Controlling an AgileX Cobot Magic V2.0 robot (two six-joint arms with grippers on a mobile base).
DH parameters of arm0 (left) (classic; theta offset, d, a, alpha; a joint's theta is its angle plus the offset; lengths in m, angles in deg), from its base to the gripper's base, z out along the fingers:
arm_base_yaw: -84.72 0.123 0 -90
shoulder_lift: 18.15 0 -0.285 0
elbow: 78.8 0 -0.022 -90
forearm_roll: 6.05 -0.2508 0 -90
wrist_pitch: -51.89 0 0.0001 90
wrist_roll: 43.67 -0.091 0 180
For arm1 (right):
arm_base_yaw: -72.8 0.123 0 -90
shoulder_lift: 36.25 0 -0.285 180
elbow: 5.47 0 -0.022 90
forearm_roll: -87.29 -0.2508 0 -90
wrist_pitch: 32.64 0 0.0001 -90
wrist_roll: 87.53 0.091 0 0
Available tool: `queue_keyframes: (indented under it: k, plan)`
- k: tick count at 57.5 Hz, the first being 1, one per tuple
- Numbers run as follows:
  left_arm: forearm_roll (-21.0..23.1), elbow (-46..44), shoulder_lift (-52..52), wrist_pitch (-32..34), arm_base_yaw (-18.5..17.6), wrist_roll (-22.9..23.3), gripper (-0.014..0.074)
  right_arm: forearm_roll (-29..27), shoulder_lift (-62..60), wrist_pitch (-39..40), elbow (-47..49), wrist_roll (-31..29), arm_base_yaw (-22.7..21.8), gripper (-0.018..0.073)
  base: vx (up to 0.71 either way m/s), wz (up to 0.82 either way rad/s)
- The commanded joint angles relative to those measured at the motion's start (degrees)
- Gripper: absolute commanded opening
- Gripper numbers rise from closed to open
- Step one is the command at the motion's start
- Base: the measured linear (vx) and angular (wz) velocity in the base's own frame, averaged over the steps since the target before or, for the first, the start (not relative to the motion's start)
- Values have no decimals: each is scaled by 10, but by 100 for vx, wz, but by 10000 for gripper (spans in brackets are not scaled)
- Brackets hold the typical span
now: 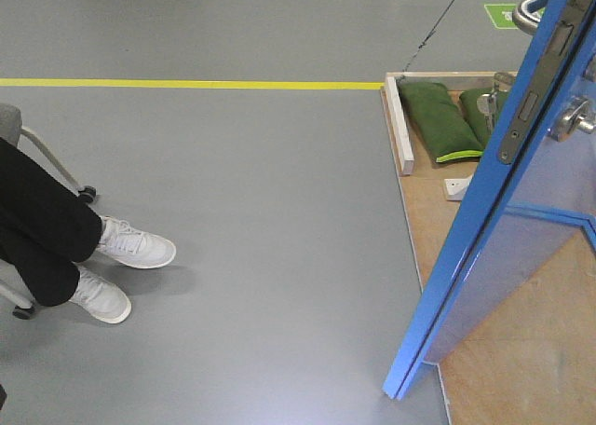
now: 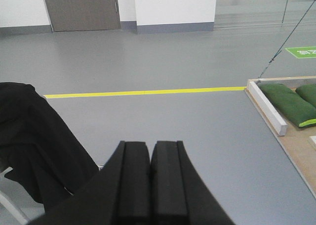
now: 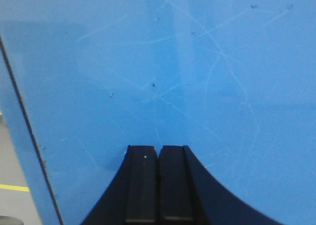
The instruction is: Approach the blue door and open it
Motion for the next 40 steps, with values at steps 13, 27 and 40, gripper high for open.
queue_keyframes:
  k: [13, 27, 40]
  plan:
    - [1, -15, -7, 49, -4, 4, 73, -40, -14, 20, 18, -3, 3, 12, 5, 8]
    - [1, -15, -7, 49, -4, 4, 73, -40, -14, 20, 18, -3, 3, 12, 10, 16]
    - [1, -15, -7, 49, -4, 4, 73, -41, -14, 20, 18, -3, 3, 12, 14, 20]
